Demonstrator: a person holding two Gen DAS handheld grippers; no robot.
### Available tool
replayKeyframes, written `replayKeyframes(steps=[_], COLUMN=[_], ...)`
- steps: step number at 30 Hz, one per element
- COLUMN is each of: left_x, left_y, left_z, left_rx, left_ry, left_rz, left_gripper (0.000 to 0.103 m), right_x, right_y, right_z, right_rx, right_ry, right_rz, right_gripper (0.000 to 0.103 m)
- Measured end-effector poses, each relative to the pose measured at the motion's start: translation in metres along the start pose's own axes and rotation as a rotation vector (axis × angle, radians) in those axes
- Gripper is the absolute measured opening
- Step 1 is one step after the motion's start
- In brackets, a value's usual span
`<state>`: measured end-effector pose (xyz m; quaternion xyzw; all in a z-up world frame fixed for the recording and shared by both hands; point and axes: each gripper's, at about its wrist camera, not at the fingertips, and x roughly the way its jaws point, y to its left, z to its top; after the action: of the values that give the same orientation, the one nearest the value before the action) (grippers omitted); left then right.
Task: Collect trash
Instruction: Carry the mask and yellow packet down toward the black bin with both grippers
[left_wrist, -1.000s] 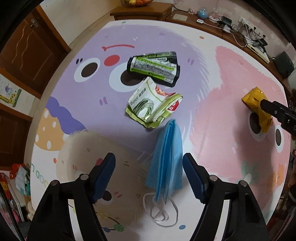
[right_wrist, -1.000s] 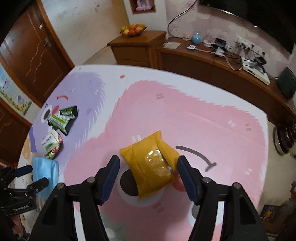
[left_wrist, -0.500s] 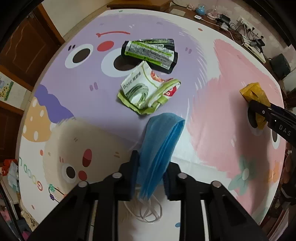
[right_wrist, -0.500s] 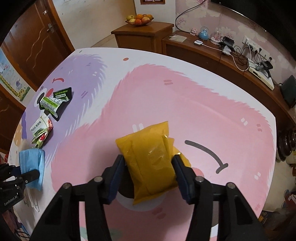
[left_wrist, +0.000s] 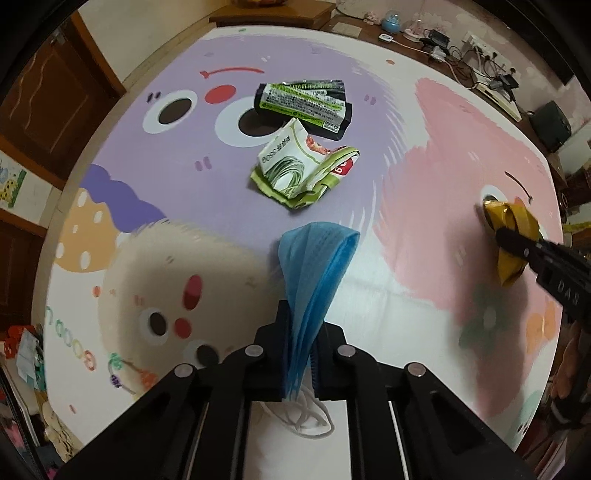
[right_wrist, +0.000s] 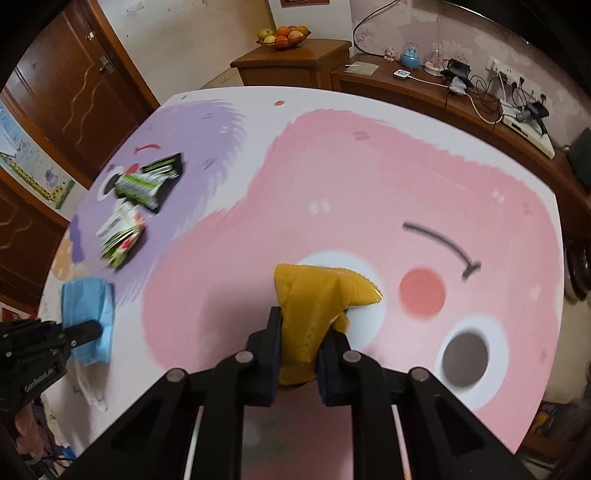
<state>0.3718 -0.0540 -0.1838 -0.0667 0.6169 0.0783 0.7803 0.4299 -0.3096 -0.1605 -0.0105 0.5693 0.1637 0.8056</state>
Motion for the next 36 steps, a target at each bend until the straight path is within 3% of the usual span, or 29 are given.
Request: replayKeyframes(steps=[9,18,23,30,36], left_x=[-0.063,-0.129,-0.146,-0.158,-0.137], left_y=[0.020,0.054,0.064,0.080,0.093], left_z=[-0.050,-0.120,-0.164,-0.249,-0.309], left_rx=[0.099,0.240,0.352,0.550,0.676], left_ry=[-0.080,-0.157,-0.169,-0.170,-0.112], left_rz=[-0.032,-0.154,-0.210,-0.253,-0.212], left_gripper=[0.007,0.007,0.007,0.007,0.007], right_x=[-0.052,-0.129,-0.158,-0.158,-0.137], right_y=[0.050,0.121,0.178,0.244,0.276], right_z=[-0.060,-0.141,-0.211,-0.298,-0.365], right_rx=[0.086,0.245,0.358,0.498,0.585], right_ry=[-0.052,-0.197,-0.272,-0.288,-0.237], right_rz=[0.067,0.036,-0.023,-0.078,-0.098], right_gripper=[0.014,0.014,0.014,0.014,0.014])
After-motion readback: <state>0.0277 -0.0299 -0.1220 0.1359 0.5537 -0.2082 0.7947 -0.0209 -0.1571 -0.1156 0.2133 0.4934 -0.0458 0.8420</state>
